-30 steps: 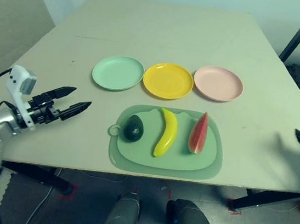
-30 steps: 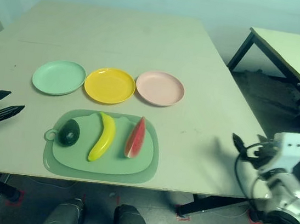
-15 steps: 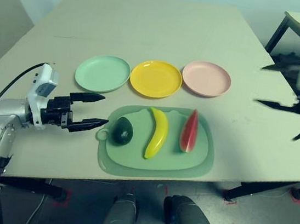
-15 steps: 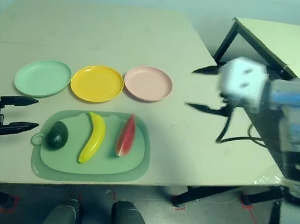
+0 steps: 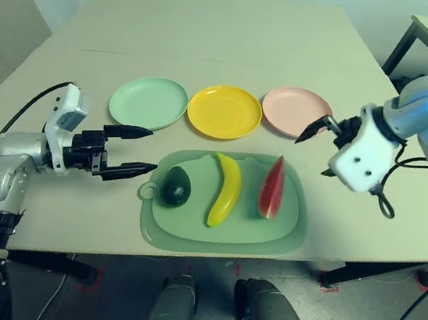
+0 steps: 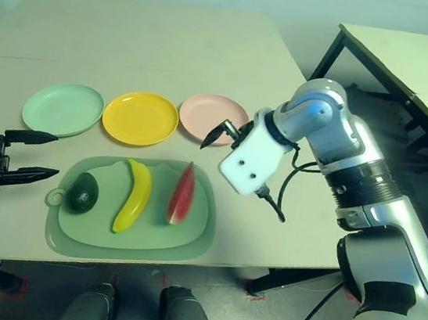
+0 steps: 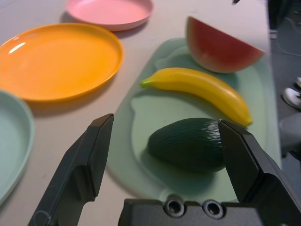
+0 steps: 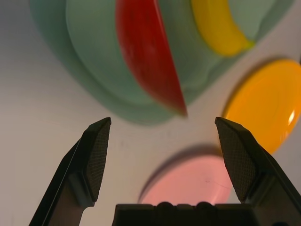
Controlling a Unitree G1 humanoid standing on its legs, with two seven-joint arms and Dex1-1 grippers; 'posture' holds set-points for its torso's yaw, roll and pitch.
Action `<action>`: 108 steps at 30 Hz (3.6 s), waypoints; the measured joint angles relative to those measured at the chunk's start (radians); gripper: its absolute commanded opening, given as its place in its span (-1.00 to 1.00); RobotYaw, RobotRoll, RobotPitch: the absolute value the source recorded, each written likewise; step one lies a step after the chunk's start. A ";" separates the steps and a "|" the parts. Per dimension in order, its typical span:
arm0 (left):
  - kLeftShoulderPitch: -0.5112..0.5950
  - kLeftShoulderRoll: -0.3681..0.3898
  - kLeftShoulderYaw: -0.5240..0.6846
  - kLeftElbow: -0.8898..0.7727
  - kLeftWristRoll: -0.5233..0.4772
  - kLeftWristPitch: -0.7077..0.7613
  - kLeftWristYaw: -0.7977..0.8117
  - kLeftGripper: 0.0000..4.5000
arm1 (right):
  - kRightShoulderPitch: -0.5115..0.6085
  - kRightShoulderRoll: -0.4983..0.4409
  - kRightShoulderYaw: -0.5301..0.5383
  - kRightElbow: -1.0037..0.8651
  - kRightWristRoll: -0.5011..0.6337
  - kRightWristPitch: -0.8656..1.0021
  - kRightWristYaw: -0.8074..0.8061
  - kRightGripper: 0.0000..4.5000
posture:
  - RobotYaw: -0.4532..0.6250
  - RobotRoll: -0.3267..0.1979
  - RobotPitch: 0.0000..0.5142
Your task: Place the fruits into color-matched plates.
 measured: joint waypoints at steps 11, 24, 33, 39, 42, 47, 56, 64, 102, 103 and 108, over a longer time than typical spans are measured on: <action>-0.016 0.000 -0.026 -0.008 0.004 -0.001 -0.018 1.00 | 0.041 0.124 0.047 -0.025 -0.146 0.088 -0.011 0.98 | -0.12 0.25 -0.71; 0.028 0.002 -0.014 -0.057 -0.002 0.008 0.015 1.00 | 0.046 0.267 0.119 0.155 -0.285 0.054 -0.087 0.98 | -0.05 0.25 -0.63; 0.095 0.002 0.011 -0.127 -0.013 0.023 0.071 1.00 | 0.044 0.282 0.124 0.202 -0.319 0.049 -0.085 0.82 | -0.03 0.25 -0.61; 0.098 0.010 0.027 -0.127 -0.015 0.026 0.071 1.00 | 0.049 0.250 0.127 0.188 -0.330 0.088 -0.044 -0.02 | -0.06 0.25 -0.60; 0.077 0.012 0.026 -0.120 -0.013 0.024 0.064 1.00 | 0.062 0.235 0.125 0.155 -0.328 0.109 -0.039 -0.04 | -0.08 0.25 -0.61; 0.046 0.013 0.018 -0.100 -0.010 0.024 0.044 1.00 | 0.084 0.214 0.113 0.115 -0.314 0.140 -0.029 -0.04 | -0.11 0.25 -0.62; -0.020 -0.002 0.015 -0.067 -0.035 0.077 0.042 1.00 | -0.071 0.245 0.078 0.309 -0.287 0.175 -0.039 -0.04 | -0.14 0.25 -0.67; -0.065 -0.053 0.004 -0.094 -0.050 0.171 0.146 1.00 | -0.323 0.351 0.059 0.796 -0.364 0.114 -0.278 -0.04 | -0.09 0.25 -0.66; -0.006 -0.079 -0.014 -0.392 -0.135 0.304 0.277 1.00 | -0.311 0.454 0.037 1.182 -0.594 0.306 -0.930 0.44 | 0.09 0.25 -0.61; -0.006 -0.079 -0.014 -0.392 -0.135 0.303 0.278 1.00 | -0.311 0.454 0.036 1.182 -0.595 0.306 -0.930 0.59 | 0.09 0.25 -0.61; -0.006 -0.079 -0.014 -0.392 -0.135 0.301 0.280 1.00 | -0.311 0.455 0.033 1.182 -0.596 0.307 -0.938 0.98 | 0.08 0.25 -0.62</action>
